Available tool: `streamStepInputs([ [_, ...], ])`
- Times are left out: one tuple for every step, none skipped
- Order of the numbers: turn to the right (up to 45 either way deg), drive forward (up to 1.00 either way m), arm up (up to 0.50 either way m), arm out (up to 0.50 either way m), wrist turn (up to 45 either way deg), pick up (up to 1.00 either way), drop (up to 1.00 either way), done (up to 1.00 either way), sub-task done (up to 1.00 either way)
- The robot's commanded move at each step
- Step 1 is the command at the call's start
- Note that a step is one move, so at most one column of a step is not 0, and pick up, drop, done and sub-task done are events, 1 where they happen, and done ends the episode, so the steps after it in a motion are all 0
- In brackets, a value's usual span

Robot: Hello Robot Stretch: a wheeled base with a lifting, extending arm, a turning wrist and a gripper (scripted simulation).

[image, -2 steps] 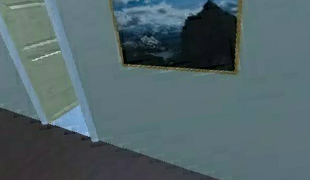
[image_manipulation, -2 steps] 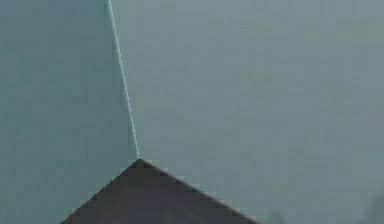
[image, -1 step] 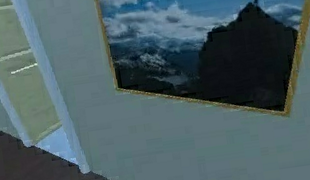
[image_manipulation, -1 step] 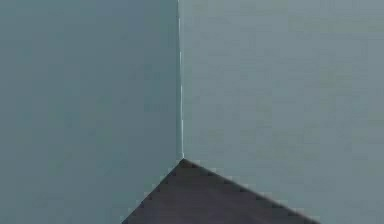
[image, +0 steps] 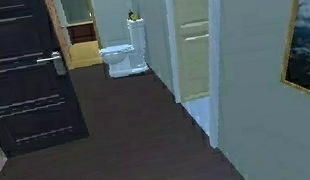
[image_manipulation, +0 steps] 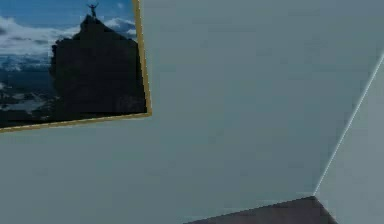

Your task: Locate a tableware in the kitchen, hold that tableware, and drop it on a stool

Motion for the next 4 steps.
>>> streamStepInputs([
  [-9.0, 0.0, 0.0, 0.0, 0.0, 0.0, 0.0, 0.0, 0.0],
  [0.0, 0.7, 0.0, 0.0, 0.0, 0.0, 0.0, 0.0, 0.0],
  [-45.0, 0.0, 0.0, 0.0, 0.0, 0.0, 0.0, 0.0, 0.0],
  [0.0, 0.35, 0.0, 0.0, 0.0, 0.0, 0.0, 0.0, 0.0],
])
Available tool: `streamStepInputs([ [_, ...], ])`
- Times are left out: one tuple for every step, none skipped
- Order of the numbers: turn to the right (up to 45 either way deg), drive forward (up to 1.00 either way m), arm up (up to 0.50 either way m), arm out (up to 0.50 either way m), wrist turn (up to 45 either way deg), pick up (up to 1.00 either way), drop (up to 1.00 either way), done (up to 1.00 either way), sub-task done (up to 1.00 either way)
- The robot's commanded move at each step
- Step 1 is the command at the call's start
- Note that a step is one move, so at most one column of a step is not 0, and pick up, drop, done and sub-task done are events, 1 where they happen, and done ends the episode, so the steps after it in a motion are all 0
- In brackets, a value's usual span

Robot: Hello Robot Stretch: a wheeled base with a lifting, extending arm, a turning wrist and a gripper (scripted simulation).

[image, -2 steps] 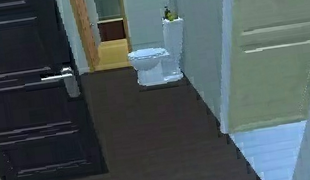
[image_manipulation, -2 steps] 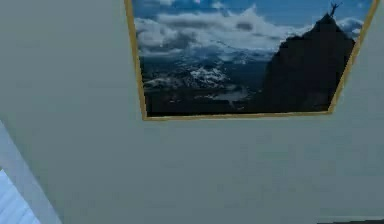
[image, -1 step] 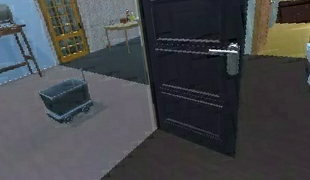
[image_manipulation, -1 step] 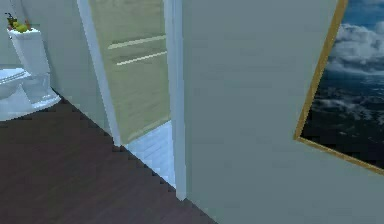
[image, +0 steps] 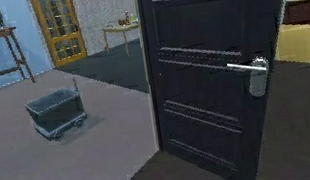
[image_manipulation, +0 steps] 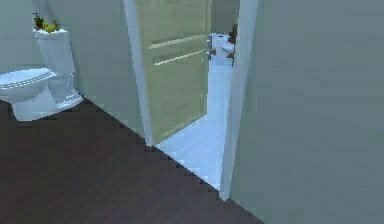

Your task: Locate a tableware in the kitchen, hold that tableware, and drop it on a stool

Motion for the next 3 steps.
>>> streamStepInputs([
  [-24.0, 0.0, 0.0, 0.0, 0.0, 0.0, 0.0, 0.0, 0.0],
  [0.0, 1.0, 0.0, 0.0, 0.0, 0.0, 0.0, 0.0, 0.0],
  [-6.0, 0.0, 0.0, 0.0, 0.0, 0.0, 0.0, 0.0, 0.0],
])
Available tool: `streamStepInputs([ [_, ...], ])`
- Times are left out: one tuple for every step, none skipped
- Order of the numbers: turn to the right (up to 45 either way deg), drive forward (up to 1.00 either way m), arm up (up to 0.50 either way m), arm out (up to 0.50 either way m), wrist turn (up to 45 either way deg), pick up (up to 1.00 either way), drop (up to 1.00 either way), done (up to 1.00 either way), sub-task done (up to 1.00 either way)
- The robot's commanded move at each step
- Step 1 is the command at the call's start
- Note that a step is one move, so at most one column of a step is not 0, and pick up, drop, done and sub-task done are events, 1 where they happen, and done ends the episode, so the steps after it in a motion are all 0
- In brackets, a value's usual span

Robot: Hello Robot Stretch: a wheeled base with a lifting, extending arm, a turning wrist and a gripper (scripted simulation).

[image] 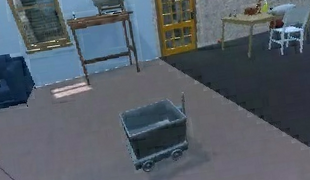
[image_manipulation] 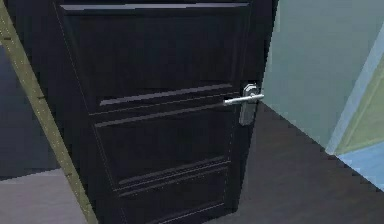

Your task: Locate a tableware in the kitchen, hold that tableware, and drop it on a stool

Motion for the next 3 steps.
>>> streamStepInputs([
  [0.0, 0.6, 0.0, 0.0, 0.0, 0.0, 0.0, 0.0, 0.0],
  [33.0, 0.0, 0.0, 0.0, 0.0, 0.0, 0.0, 0.0, 0.0],
  [0.0, 0.55, 0.0, 0.0, 0.0, 0.0, 0.0, 0.0, 0.0],
])
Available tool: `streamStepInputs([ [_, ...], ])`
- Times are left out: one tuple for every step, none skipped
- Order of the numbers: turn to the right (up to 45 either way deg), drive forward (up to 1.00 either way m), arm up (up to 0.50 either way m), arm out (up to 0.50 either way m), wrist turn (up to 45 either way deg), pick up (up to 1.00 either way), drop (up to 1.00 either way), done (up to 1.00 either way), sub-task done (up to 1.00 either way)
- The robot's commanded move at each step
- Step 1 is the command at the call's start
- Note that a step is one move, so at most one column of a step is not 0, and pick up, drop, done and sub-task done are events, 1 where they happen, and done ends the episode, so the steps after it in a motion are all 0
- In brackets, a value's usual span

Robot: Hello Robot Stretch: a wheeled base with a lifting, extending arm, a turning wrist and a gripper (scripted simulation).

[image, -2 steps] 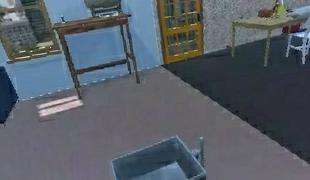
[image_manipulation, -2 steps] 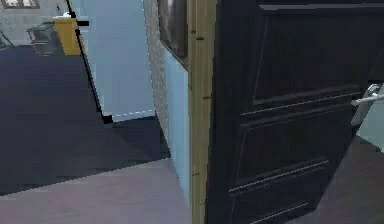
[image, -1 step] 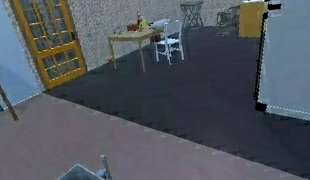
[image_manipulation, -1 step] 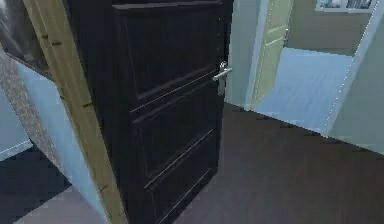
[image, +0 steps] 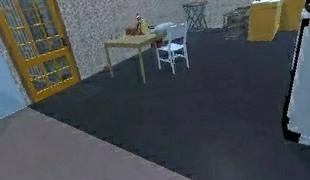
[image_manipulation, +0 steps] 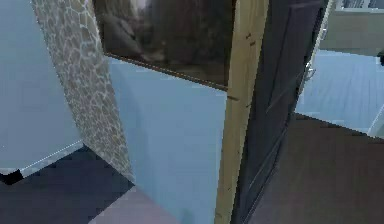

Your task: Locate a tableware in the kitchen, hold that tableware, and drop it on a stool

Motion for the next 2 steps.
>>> streamStepInputs([
  [39.0, 0.0, 0.0, 0.0, 0.0, 0.0, 0.0, 0.0, 0.0],
  [0.0, 0.3, 0.0, 0.0, 0.0, 0.0, 0.0, 0.0, 0.0],
])
